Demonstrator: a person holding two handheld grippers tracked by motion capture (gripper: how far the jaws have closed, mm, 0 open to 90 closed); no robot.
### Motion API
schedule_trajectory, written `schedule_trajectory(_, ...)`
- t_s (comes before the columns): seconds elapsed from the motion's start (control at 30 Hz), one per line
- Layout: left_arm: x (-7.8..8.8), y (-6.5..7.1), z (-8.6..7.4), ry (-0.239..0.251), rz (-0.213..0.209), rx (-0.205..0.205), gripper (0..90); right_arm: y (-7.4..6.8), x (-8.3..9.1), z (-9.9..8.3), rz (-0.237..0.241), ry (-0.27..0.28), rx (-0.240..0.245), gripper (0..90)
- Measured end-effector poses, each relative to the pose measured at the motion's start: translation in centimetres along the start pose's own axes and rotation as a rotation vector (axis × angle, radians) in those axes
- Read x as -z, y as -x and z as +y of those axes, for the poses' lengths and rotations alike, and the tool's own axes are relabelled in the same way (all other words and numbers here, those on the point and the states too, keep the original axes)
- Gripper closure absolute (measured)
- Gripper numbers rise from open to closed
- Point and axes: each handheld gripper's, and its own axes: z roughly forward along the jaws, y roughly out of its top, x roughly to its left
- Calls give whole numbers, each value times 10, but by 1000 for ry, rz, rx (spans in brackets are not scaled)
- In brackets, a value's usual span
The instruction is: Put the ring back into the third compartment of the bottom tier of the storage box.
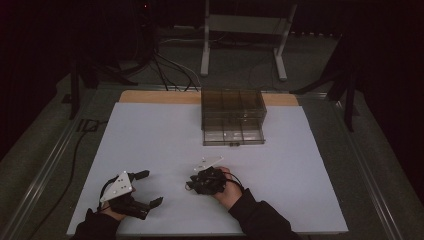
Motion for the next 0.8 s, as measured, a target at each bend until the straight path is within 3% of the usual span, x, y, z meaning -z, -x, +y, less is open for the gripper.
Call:
schedule_trajectory(0.3,0,0,0,-3,-2,0,5,-5,-2,1,-33,-22,42,851)
schedule_trajectory(0.8,-1,0,0,-2,-4,2,5,-9,3,6,-49,-10,48,870)
